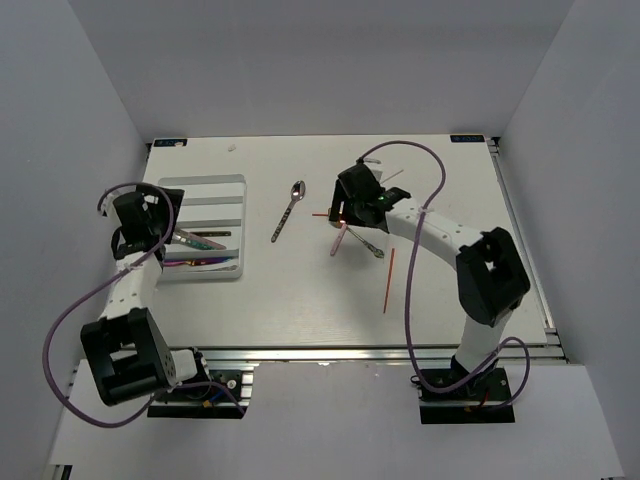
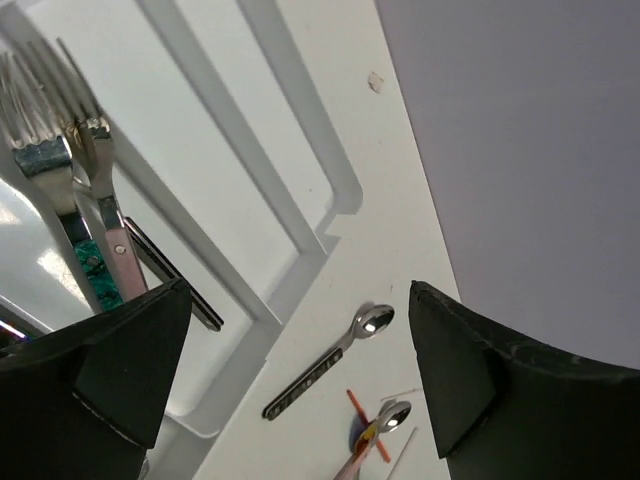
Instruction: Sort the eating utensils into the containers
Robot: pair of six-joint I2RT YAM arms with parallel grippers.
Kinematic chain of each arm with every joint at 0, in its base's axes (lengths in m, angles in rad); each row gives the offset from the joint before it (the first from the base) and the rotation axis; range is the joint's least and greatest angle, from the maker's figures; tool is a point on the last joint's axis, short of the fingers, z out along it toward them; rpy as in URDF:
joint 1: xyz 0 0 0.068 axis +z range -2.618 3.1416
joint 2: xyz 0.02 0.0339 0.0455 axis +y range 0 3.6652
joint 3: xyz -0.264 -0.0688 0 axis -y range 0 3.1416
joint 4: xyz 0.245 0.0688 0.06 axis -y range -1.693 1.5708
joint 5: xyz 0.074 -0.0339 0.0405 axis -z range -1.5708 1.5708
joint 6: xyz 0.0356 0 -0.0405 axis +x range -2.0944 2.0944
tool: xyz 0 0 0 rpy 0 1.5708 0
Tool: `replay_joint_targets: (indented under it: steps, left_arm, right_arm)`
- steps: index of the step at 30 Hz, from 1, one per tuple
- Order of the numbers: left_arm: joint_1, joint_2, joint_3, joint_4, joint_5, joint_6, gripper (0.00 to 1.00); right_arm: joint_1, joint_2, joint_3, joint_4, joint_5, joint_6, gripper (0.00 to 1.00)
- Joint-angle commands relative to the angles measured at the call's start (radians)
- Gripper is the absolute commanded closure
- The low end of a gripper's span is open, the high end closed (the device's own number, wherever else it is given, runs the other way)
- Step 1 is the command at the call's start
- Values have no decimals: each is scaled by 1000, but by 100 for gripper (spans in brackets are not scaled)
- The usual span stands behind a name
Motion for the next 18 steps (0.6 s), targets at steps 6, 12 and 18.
replay_joint_targets:
  steps: [6,12,18]
  left_arm:
    - [1,-229,47,-211,131,345,2]
    - [3,-291,7,-276,56,399,2]
    - [3,-269,16,-294,27,344,2]
  right_arm:
    - [37,193,145,-124,131,96,39]
    - [45,296,194,-141,116,113,46]
    - [50,293,153,-104,126,124,48]
